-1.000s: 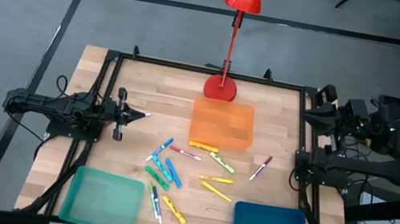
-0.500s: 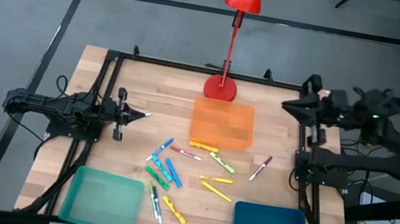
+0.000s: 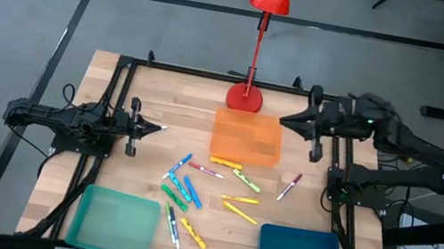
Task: Pick & Place Markers
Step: Put the red marker pen into the orange bin
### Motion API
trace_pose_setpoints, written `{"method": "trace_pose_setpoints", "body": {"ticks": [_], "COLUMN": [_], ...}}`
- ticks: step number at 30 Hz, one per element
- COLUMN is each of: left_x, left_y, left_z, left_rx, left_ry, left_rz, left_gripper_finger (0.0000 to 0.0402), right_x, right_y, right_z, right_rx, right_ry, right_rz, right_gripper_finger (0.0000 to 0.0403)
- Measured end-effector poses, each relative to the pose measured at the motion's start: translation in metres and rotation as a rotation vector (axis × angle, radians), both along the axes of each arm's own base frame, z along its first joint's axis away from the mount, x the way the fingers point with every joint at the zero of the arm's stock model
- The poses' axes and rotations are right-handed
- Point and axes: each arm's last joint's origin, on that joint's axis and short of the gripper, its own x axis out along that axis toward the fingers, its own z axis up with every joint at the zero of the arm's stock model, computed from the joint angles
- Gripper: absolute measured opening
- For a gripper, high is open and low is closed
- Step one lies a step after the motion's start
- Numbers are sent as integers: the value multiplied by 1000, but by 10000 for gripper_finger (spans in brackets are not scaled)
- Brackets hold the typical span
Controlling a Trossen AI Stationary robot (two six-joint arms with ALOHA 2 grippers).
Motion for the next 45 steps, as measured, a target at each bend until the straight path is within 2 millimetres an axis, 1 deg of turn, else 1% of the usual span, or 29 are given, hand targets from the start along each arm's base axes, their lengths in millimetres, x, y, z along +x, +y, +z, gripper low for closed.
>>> {"method": "trace_pose_setpoints", "body": {"ticks": [4, 10, 17, 21, 28, 33, 39, 42, 45], "left_x": [0, 0, 0, 0, 0, 0, 0, 0, 0], "left_y": [0, 0, 0, 0, 0, 0, 0, 0, 0], "left_z": [0, 0, 0, 0, 0, 0, 0, 0, 0], "left_rx": [0, 0, 0, 0, 0, 0, 0, 0, 0], "left_ry": [0, 0, 0, 0, 0, 0, 0, 0, 0], "left_rz": [0, 1, 0, 0, 0, 0, 0, 0, 0], "left_gripper_finger": [10, 7, 9, 10, 7, 10, 7, 6, 9], "right_x": [5, 6, -1, -7, -15, -16, -15, -13, -10], "right_y": [-1, -1, 0, 1, 3, 3, 9, 14, 21], "right_z": [-8, -25, -47, -57, -72, -83, -91, -93, -96], "right_rx": [-39, -20, -8, -40, -77, -89, -182, -276, -356], "right_ry": [74, 238, 473, 600, 796, 935, 1025, 1040, 1062], "right_rz": [6, 12, 30, 58, 114, 157, 260, 336, 368], "right_gripper_finger": [32, 32, 32, 32, 32, 32, 32, 32, 32]}}
